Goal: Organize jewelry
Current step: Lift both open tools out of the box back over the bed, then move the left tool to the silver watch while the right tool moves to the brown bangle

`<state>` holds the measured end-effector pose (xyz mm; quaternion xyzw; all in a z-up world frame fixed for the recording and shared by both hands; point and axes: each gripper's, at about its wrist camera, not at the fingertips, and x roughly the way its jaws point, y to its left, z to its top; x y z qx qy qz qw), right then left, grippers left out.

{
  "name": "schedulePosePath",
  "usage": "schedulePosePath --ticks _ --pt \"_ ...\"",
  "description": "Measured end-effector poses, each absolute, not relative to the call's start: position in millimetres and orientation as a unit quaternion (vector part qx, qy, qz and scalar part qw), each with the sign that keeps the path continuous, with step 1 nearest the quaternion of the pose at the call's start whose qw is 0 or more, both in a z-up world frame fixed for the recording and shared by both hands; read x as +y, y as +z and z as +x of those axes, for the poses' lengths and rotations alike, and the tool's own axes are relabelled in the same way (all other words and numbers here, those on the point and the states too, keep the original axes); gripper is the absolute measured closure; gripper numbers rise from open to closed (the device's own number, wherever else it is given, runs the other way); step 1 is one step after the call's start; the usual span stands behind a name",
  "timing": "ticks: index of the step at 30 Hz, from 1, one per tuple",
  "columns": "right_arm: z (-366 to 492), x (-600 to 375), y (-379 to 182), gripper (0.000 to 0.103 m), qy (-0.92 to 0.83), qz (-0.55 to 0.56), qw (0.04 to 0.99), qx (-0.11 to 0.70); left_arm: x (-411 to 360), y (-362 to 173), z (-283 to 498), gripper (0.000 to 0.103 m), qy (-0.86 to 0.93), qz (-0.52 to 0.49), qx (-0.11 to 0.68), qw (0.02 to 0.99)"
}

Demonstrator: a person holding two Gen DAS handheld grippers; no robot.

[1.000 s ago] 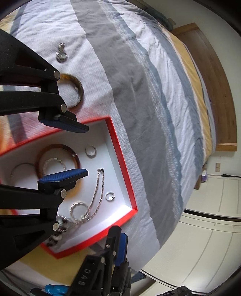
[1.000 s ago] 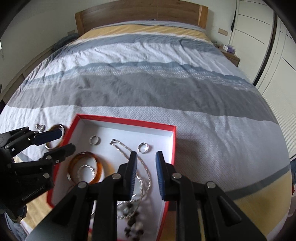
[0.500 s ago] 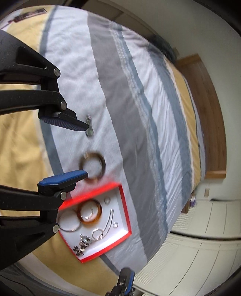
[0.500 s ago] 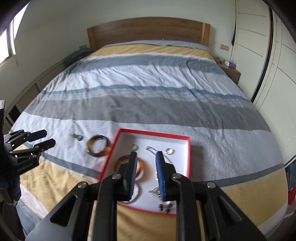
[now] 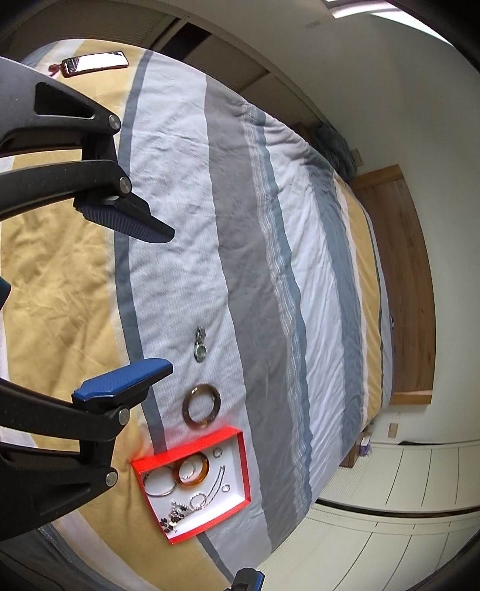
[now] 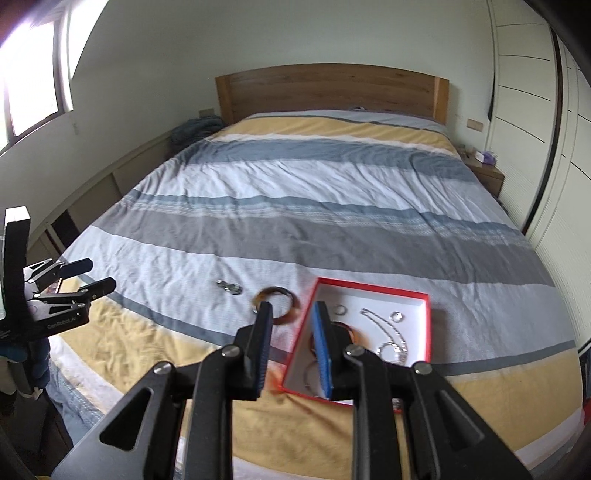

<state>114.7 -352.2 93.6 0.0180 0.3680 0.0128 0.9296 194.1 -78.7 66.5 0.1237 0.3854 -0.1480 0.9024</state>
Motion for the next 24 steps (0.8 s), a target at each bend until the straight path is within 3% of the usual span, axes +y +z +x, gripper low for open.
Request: schedulePosePath --ticks 24 --pt "214 -349 -12 0.079 0.047 0.031 0.892 0.449 -125 -38 289 0.035 -0.199 0.1 0.448 0.866"
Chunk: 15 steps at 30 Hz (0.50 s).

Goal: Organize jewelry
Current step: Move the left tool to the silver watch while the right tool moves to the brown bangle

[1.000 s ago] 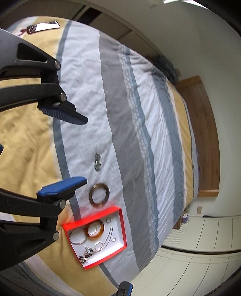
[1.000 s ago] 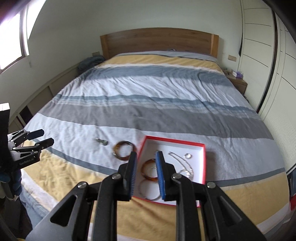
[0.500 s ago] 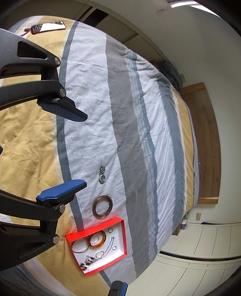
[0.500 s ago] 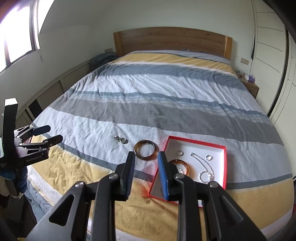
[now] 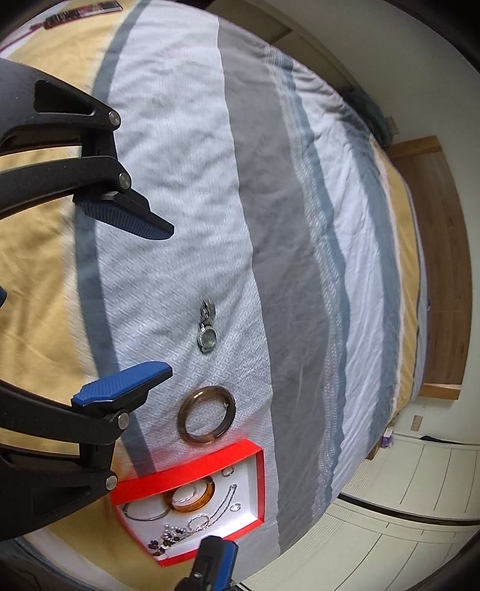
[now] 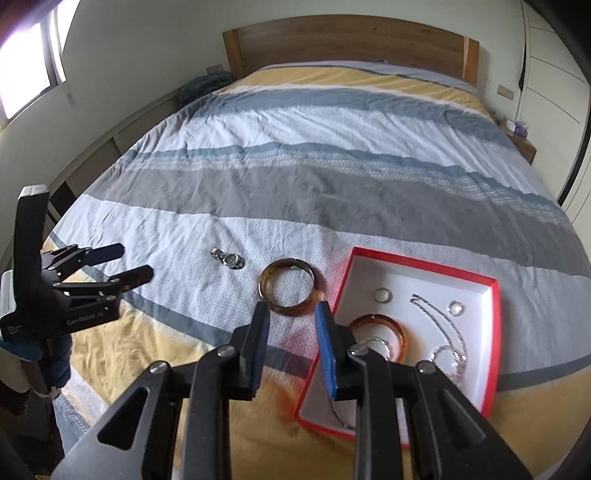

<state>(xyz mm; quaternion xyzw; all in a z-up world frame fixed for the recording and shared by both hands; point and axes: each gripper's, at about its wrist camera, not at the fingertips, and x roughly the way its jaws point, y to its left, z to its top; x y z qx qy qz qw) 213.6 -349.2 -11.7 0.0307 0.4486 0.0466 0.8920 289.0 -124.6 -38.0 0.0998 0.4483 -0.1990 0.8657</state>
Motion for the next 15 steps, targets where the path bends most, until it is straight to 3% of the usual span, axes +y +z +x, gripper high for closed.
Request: schedulePosePath --ticks 15 --pt "261 -363 -64 0.079 0.065 0.041 0.877 0.474 -175 -121 359 0.035 -0.196 0.076 0.505 0.837"
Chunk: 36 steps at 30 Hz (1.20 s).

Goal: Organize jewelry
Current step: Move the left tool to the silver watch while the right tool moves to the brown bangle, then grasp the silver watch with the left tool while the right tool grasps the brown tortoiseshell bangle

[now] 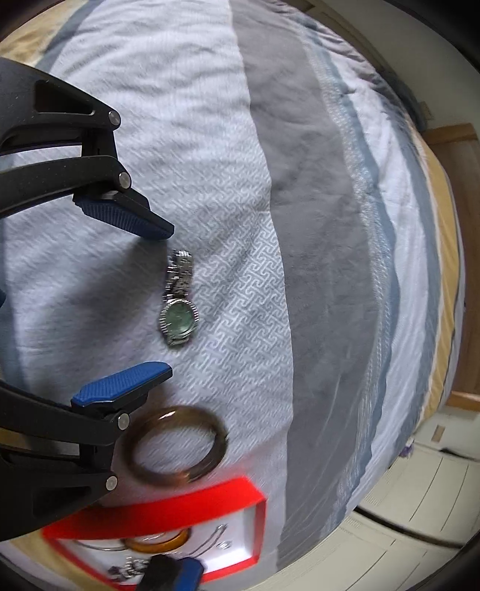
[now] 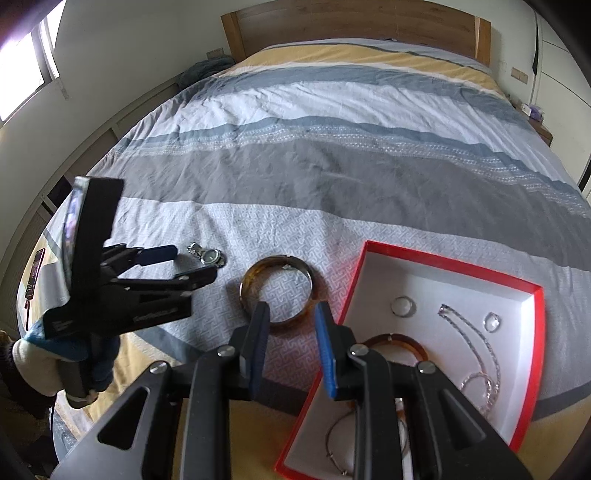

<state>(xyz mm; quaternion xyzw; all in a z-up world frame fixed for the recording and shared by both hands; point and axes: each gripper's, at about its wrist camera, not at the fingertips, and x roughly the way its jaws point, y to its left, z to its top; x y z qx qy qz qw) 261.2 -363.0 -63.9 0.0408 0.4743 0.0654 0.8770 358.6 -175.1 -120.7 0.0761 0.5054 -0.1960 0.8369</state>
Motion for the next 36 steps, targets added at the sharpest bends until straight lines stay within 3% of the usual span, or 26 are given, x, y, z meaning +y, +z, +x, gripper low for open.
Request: schedulePosePath --ticks 3,6,10,13,36 --pt "266 -364 -70 0.079 0.069 0.042 0.875 0.477 -179 -130 368 0.036 -0.185 0.077 0.506 0.839" --pt "272 -362 -76 0.079 0.073 0.041 0.872 0.482 -178 -133 373 0.045 -0.18 0.072 0.501 0.844" --pt "280 -355 -85 0.079 0.081 0.04 0.868 0.488 -164 -135 374 0.07 -0.182 0.071 0.491 0.849" --pt "286 -346 -89 0.079 0.088 0.039 0.865 0.492 -152 -133 374 0.08 -0.191 0.064 0.489 0.849" --pt "322 -305 -141 0.08 0.101 0.039 0.83 0.548 -99 -119 343 0.08 -0.232 0.026 0.461 0.856"
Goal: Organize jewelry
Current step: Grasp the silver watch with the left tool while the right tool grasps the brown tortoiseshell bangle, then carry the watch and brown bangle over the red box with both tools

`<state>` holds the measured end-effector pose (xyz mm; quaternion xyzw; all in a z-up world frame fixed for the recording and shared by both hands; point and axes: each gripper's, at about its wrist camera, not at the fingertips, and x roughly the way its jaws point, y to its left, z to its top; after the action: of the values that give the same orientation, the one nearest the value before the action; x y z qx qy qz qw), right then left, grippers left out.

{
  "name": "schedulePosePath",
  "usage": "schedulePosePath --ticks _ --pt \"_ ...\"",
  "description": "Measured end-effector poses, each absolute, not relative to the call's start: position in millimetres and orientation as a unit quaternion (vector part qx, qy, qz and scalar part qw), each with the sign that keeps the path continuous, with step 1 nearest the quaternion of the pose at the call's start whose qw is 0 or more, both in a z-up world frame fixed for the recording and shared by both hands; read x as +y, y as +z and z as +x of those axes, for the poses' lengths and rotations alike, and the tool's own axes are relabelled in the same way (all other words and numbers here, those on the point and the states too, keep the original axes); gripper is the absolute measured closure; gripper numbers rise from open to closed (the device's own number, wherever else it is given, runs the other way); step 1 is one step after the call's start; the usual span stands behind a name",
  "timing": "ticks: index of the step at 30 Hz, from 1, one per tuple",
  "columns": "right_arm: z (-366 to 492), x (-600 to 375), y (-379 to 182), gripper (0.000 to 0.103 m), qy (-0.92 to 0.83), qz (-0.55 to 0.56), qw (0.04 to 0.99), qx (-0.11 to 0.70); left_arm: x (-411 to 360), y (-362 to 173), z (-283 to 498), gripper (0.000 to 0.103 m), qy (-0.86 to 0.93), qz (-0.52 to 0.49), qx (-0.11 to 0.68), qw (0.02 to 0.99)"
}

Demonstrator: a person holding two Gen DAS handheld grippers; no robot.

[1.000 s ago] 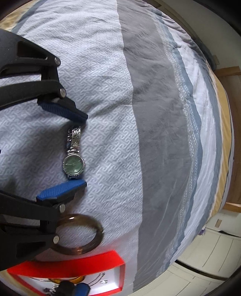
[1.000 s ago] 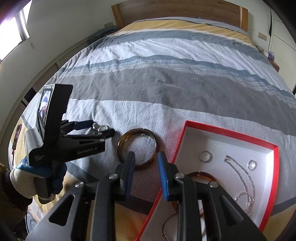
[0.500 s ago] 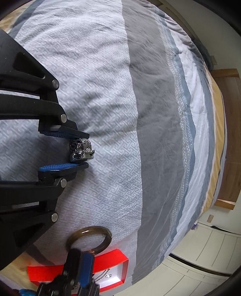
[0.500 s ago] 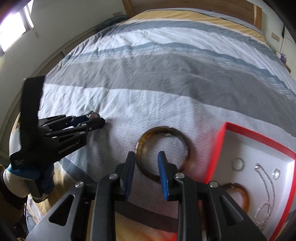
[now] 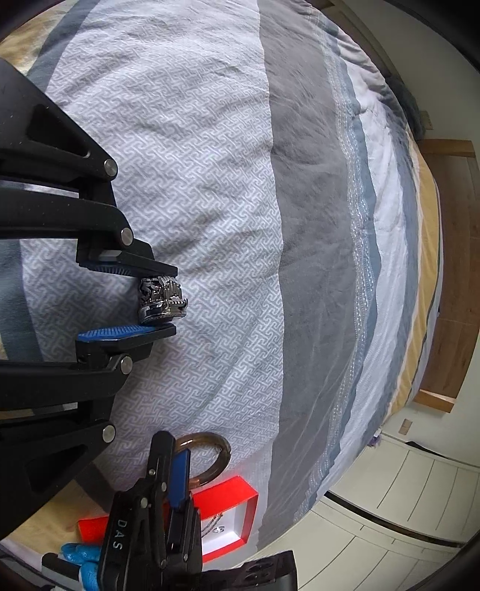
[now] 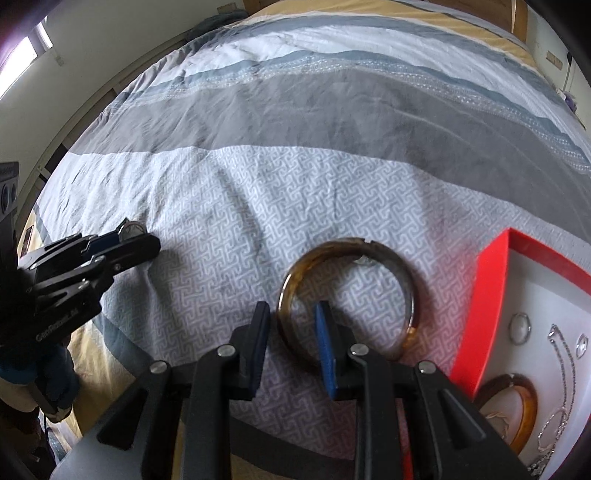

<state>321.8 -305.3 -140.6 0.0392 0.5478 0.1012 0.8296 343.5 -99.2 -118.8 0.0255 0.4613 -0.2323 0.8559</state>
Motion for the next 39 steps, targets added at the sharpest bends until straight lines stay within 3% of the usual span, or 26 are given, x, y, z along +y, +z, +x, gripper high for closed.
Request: schedulePosePath --ticks 4,20,39 --pt "320 -302 -139 0.095 0.111 0.05 0.827 0.548 -93 -115 339 0.08 -0.226 0.022 0.461 0.858" --pt "285 -272 -90 0.096 0.142 0.079 0.846 0.508 -50 -69 308 0.08 -0.195 0.016 0.443 0.875" --pt "224 -265 13 0.096 0.13 0.065 0.885 0.442 -39 8 255 0.08 -0.199 0.017 0.398 0.895"
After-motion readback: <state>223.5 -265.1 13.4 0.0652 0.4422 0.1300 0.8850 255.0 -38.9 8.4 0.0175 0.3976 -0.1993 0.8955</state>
